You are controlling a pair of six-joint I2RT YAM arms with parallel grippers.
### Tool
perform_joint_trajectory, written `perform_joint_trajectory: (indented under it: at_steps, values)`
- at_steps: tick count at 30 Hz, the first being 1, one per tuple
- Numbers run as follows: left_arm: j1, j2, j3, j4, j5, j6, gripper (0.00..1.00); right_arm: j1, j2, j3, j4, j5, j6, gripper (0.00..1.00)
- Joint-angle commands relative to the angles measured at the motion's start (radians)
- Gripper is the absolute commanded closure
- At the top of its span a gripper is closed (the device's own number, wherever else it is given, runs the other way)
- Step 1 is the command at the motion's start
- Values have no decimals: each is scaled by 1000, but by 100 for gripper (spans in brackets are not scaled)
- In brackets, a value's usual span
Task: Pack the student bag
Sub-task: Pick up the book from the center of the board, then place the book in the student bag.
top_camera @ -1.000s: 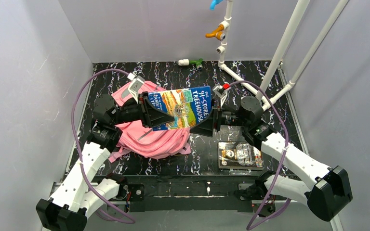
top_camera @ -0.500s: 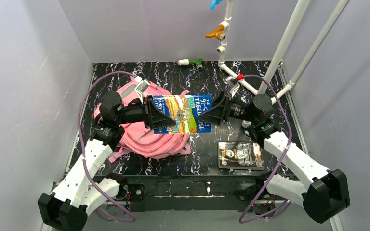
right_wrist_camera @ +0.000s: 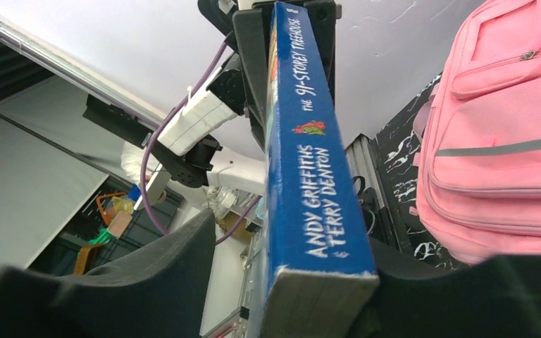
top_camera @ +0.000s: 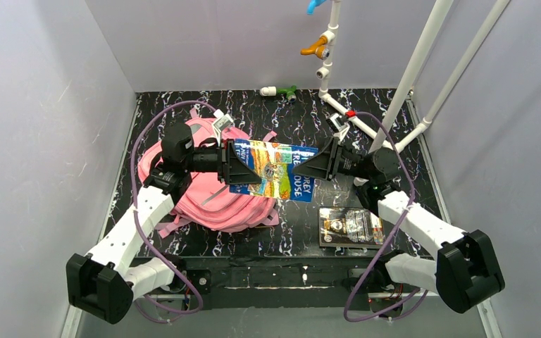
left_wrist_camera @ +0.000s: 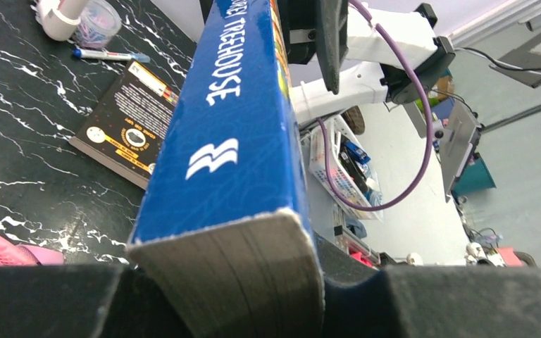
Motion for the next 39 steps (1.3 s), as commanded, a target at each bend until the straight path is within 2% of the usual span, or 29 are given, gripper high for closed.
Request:
perform_joint_trajectory:
  at_steps: [1,4,5,6,8,10,11,13,15,17,19,21,24,26,29,30,37,39]
  values:
    - [0,13,54,28,22,17,100,9,-1,-5,214,-33,103,46]
    - [0,20,50,19,-29,8,100,9,12,-5,213,-40,97,70]
    - [0,16,53,-3,-62,14,100,9,18,-2,210,-39,93,83]
    - [1,14,67,-59,-124,43,94,9,22,0,185,-37,74,96]
    - [-4,2,133,-402,-430,190,61,9,21,28,2,-18,-79,99]
    - [-4,-15,163,-605,-751,239,37,9,7,99,-370,45,-350,99]
    - [-4,-20,164,-658,-863,269,28,9,-3,149,-594,120,-484,99]
    - [-4,-29,152,-725,-1015,295,20,9,-15,221,-853,298,-660,99]
    - [-6,-37,133,-752,-1063,318,19,9,-33,257,-967,464,-738,99]
    - [-8,-40,112,-757,-1034,346,21,9,-67,263,-1020,585,-776,99]
    - [-32,-33,95,-758,-1010,383,25,9,-95,242,-1039,719,-760,99]
    - [-101,-6,95,-775,-1036,444,27,7,-103,233,-1082,804,-717,99]
    - [-296,75,126,-817,-1131,533,26,5,-93,254,-1160,817,-718,99]
    - [-357,171,160,-858,-1150,543,30,5,-91,256,-1164,787,-748,99]
    - [-394,263,179,-886,-1142,570,42,5,-108,259,-1186,787,-796,99]
    - [-407,289,181,-892,-1149,580,43,5,-121,255,-1187,795,-803,99]
    - [-450,407,200,-958,-1187,614,39,4,-174,236,-1177,786,-827,99]
    - [-451,429,210,-983,-1228,612,44,4,-173,234,-1181,784,-827,99]
